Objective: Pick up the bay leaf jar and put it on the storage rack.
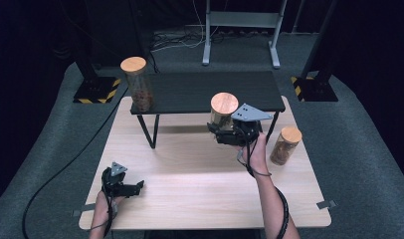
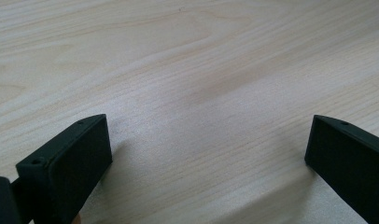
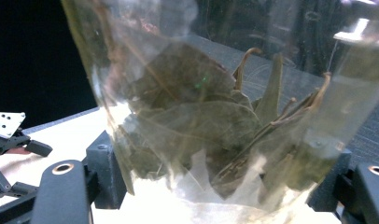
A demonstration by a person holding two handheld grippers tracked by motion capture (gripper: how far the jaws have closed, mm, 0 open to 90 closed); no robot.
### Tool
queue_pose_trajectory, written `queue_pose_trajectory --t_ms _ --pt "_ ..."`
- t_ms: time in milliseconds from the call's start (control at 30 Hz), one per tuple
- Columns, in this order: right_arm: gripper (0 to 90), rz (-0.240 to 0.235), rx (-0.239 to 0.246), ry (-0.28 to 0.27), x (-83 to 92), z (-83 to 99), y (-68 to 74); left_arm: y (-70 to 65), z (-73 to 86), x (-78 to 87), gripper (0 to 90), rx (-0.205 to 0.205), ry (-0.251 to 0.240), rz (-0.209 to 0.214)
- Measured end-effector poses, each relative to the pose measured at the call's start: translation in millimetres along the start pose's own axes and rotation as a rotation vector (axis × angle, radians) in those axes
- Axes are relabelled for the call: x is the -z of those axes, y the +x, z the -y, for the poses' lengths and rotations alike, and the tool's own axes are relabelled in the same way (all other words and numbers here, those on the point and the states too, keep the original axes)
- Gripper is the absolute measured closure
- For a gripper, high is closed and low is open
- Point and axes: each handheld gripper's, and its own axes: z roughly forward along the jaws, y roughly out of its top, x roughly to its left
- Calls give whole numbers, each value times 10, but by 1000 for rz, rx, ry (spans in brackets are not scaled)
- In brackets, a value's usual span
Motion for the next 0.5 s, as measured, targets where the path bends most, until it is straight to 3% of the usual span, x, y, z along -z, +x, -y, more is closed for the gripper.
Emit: queue_pose_trajectory --t_ms 500 --pt "248 -4 8 -12 24 -130 -17 0 0 0 0 0 0 0"
